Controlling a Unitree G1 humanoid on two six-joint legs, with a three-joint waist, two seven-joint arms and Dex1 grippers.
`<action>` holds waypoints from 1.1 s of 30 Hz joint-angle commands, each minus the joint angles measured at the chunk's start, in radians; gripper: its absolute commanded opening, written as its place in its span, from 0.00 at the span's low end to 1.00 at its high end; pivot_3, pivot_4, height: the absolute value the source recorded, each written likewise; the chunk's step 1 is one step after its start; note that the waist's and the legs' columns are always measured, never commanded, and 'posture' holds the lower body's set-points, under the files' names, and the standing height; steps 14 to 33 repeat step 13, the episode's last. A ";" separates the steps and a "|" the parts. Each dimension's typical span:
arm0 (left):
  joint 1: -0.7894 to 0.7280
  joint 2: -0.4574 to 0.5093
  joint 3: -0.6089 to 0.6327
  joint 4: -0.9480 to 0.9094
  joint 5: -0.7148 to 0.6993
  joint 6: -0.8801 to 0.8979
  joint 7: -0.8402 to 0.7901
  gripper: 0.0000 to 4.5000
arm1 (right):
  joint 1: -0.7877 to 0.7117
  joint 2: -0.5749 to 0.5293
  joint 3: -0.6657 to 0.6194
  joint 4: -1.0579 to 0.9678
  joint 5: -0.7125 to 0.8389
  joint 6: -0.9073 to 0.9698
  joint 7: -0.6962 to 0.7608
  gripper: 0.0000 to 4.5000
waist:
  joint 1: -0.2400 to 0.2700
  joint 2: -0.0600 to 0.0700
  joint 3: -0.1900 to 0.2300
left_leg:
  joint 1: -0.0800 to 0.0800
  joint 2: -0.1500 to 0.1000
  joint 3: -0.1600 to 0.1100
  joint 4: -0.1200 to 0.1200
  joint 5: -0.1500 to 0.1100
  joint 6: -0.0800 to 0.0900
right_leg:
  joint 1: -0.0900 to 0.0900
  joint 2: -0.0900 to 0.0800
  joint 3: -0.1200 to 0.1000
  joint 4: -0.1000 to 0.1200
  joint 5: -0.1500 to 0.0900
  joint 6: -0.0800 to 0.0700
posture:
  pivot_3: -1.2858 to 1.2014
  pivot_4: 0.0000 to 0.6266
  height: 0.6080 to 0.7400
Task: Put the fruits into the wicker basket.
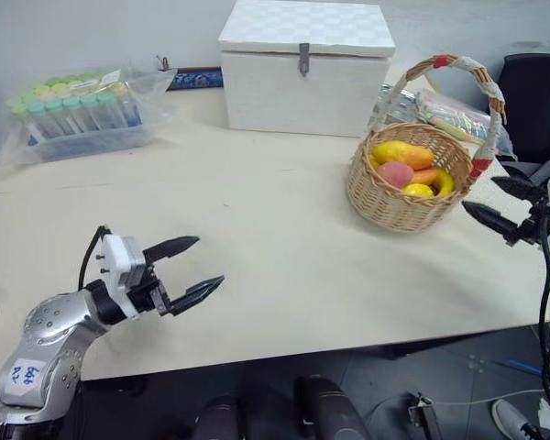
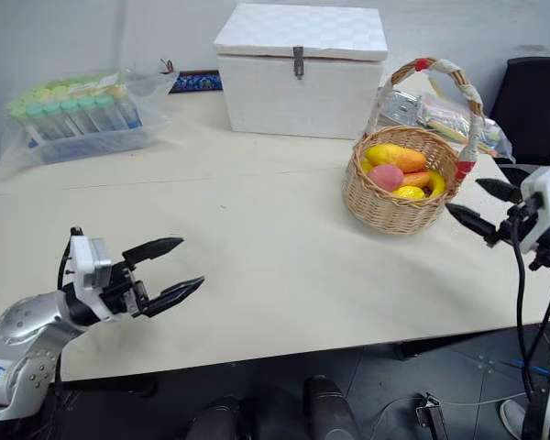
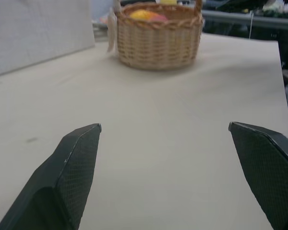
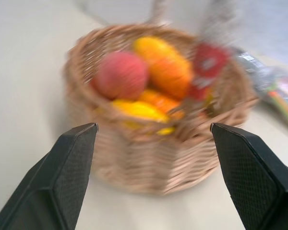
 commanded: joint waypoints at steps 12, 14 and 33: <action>0.182 -0.031 -0.013 0.050 0.308 -0.305 0.046 1.00 | 0.045 0.326 0.343 -0.082 -0.099 -0.494 0.150 1.00 | 0.007 -0.002 0.000 | 0.001 -0.001 0.000 0.001 -0.004 0.007 | 0.001 -0.003 -0.001 0.001 0.001 0.000 | 0.52 0.24 1.00; 0.179 -0.034 -0.016 0.051 0.308 -0.308 0.045 1.00 | 0.033 0.336 0.350 -0.067 -0.103 -0.505 0.144 1.00 | 0.007 -0.002 0.000 | 0.000 -0.001 0.000 0.002 -0.004 0.007 | 0.001 -0.003 -0.001 0.001 0.001 0.000 | 0.52 0.24 1.00; 0.179 -0.034 -0.016 0.051 0.308 -0.308 0.045 1.00 | 0.033 0.336 0.350 -0.067 -0.103 -0.505 0.144 1.00 | 0.007 -0.002 0.000 | 0.000 -0.001 0.000 0.002 -0.004 0.007 | 0.001 -0.003 -0.001 0.001 0.001 0.000 | 0.52 0.24 1.00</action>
